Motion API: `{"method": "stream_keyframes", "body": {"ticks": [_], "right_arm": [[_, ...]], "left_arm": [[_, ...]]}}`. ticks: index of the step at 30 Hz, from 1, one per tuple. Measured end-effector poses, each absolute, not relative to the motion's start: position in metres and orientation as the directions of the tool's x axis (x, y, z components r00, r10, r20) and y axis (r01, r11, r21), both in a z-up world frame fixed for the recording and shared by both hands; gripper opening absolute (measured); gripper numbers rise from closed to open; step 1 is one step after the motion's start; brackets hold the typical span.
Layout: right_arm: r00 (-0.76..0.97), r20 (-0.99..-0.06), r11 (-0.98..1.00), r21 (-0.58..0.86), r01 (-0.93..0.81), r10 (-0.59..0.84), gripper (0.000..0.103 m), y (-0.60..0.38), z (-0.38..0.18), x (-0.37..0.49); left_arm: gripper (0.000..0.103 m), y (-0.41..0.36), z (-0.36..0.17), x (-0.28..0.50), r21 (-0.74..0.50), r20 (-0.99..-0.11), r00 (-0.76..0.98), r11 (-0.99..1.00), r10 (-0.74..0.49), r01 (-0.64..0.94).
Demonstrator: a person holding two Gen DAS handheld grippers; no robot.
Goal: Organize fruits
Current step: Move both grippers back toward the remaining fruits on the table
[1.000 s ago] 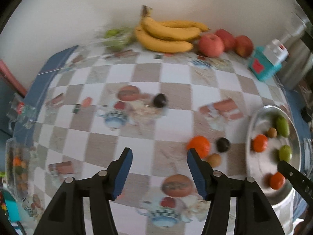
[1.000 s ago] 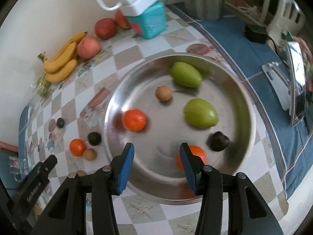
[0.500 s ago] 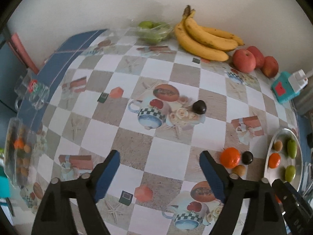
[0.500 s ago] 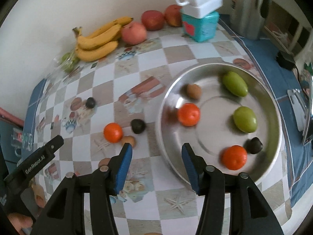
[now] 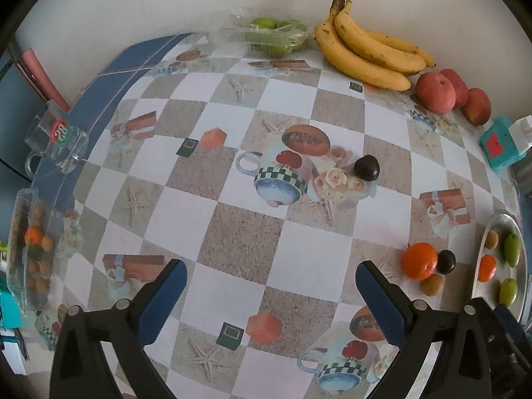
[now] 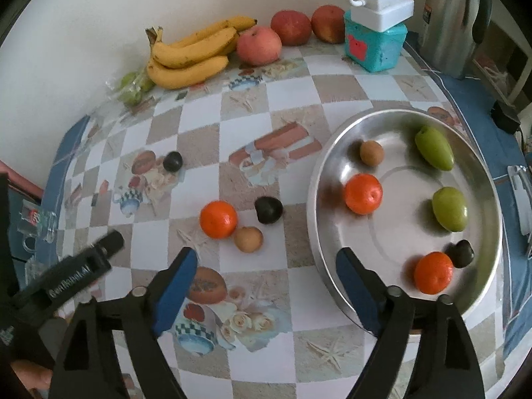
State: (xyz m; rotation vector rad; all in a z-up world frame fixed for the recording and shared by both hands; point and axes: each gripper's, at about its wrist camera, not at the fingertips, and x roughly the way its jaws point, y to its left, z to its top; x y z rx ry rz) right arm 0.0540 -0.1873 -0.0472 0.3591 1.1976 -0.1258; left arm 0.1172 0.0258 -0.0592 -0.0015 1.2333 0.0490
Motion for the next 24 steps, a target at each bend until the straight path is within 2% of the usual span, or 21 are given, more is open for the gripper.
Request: {"method": "stream_keyframes", "body": {"ticks": [9,24], "right_arm": [[0.395,-0.918,0.951,0.151,0.269,0.034,0.087,-0.179,-0.043,0.058],[0.439,-0.897,0.959,0.168,0.229,0.053,0.087,-0.167,-0.036,0.066]], "left_arm": [[0.103,0.029,-0.062,0.118,0.008,-0.948,0.317,1.000,0.016,-0.029],[0.103,0.049,-0.068,0.128,0.007,-0.951,0.308,0.997,0.033,-0.082]]}}
